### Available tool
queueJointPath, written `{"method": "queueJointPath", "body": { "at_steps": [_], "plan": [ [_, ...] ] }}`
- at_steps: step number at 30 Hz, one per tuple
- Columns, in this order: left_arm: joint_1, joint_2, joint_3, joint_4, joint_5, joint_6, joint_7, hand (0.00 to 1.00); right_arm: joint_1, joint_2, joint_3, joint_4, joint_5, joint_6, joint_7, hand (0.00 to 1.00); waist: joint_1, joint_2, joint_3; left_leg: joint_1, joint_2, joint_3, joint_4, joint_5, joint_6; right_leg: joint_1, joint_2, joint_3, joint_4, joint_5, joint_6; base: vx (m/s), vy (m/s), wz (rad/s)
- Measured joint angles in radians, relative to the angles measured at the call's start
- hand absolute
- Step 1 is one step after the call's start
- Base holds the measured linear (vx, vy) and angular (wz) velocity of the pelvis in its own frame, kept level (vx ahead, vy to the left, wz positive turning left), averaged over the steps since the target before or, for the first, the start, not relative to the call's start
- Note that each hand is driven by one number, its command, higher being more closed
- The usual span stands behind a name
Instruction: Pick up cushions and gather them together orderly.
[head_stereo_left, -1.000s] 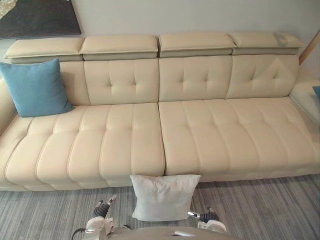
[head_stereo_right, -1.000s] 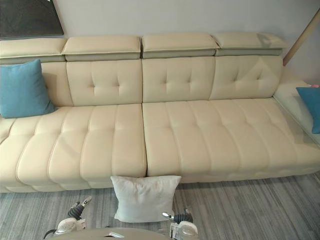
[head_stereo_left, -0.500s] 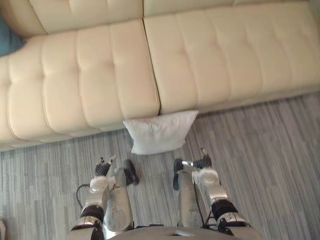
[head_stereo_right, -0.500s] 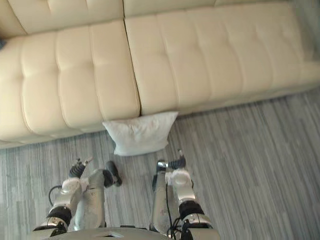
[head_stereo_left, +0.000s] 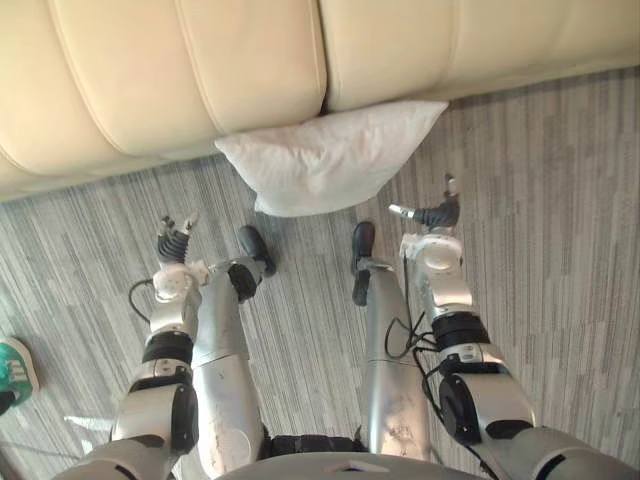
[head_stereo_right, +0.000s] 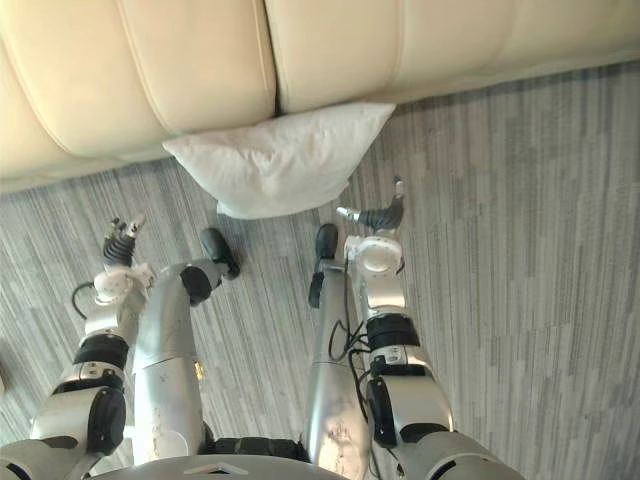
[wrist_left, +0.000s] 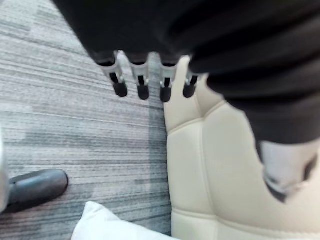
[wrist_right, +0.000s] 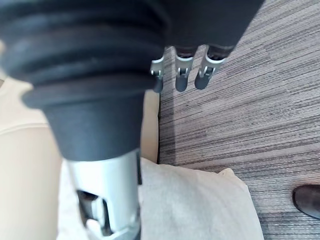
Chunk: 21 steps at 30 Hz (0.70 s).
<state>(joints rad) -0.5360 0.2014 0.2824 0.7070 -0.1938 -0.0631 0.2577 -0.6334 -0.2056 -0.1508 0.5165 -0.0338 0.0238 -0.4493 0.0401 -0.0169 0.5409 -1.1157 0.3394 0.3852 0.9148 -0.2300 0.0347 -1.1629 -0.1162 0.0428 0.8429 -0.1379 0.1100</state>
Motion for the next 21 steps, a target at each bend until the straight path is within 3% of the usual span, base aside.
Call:
{"method": "queueJointPath", "body": {
  "at_steps": [10, 15, 18, 19, 20, 21],
  "plan": [
    [-0.078, 0.121, -0.046, -0.110, -0.001, -0.007, -0.001, 0.00, -0.168, -0.152, 0.077, 0.001, -0.016, 0.001, -0.017, 0.00, 0.009, 0.003, 0.006, -0.284, 0.022, -0.062, 0.133, 0.004, 0.002, -0.282, -0.007, -0.011, 0.184, -0.031, -0.021, -0.08, -0.041, 0.09],
    [-0.159, 0.147, -0.152, -0.157, 0.006, -0.019, 0.001, 0.00, -0.261, -0.157, 0.198, -0.001, -0.083, 0.001, -0.019, 0.00, 0.018, 0.005, 0.010, -0.361, 0.016, -0.079, 0.135, 0.027, 0.003, -0.353, -0.025, -0.035, 0.206, -0.028, -0.027, -0.06, 0.007, 0.13],
    [-0.215, 0.148, -0.214, -0.160, 0.069, -0.020, 0.032, 0.00, -0.309, -0.137, 0.227, 0.001, -0.091, 0.001, -0.025, 0.00, 0.017, 0.005, 0.010, -0.383, 0.010, -0.083, 0.144, 0.039, 0.006, -0.382, -0.035, -0.035, 0.236, -0.032, -0.031, -0.04, 0.006, 0.14],
    [-0.236, 0.148, -0.233, -0.173, 0.093, -0.020, 0.042, 0.00, -0.319, -0.127, 0.226, 0.001, -0.091, 0.001, -0.041, 1.00, 0.014, 0.005, 0.010, -0.393, 0.007, -0.089, 0.147, 0.040, 0.005, -0.391, -0.037, -0.038, 0.245, -0.038, -0.033, -0.04, 0.005, 0.13],
    [-0.245, 0.148, -0.245, -0.183, 0.102, -0.020, 0.047, 0.00, -0.322, -0.124, 0.227, 0.001, -0.091, 0.001, -0.046, 1.00, 0.011, 0.005, 0.010, -0.398, 0.006, -0.090, 0.148, 0.042, 0.005, -0.396, -0.039, -0.039, 0.250, -0.040, -0.035, -0.04, 0.005, 0.11],
    [-0.265, 0.146, -0.262, -0.193, 0.122, -0.021, 0.054, 1.00, -0.326, -0.121, 0.229, 0.001, -0.091, 0.001, -0.057, 1.00, 0.010, 0.005, 0.010, -0.407, 0.005, -0.094, 0.149, 0.045, 0.007, -0.404, -0.040, -0.042, 0.255, -0.042, -0.037, -0.03, 0.005, 0.08]
  ]
}}
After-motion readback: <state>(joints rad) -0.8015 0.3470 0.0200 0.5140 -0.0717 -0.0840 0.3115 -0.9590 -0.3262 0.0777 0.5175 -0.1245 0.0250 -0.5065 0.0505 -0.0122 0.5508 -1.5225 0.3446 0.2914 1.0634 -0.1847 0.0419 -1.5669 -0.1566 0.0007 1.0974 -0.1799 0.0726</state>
